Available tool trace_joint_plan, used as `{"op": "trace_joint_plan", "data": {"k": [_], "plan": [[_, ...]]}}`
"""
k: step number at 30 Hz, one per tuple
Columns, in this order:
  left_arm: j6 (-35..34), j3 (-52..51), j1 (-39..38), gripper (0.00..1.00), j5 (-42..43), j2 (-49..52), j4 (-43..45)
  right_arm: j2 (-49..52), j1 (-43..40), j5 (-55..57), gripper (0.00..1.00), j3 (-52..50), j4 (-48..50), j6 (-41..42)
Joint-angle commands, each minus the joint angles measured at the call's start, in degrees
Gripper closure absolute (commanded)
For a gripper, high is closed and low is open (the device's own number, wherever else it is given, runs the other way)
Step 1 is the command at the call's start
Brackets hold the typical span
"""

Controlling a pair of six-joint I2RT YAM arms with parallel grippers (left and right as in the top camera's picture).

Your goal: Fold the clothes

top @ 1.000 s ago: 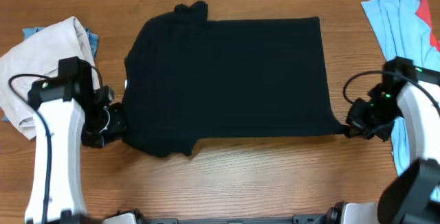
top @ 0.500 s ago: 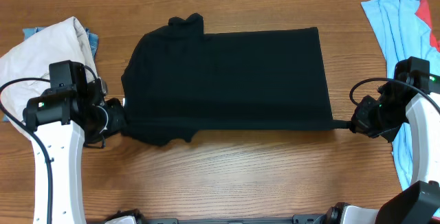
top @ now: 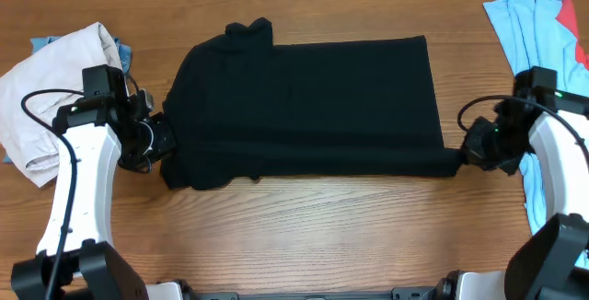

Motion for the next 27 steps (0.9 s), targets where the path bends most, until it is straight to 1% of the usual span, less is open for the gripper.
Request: {"op": "trace_joint_plan", "data": {"k": [1,8,17,27], "plan": [[-1.09,0.07,0.31,0.96,-0.92,1.09,2.34,0.50,2.19,2.16,0.96,0.02,2.82,0.46],[-1.09,0.04,-0.94,0.96,-0.63,2.08,5.95,2.40,4.61,2.16,0.96,0.02,9.40,0.66],[-1.11,0.04,-2.69,0.96,-1.38,4.79,11.80,3.69,4.81,2.14,0.96,0.02,15.91,0.63],[-1.09,0.04,-2.75,0.96,-2.14,10.10,13.62,6.38,4.81,2.14,0.96,0.02,18.53,0.63]]}}
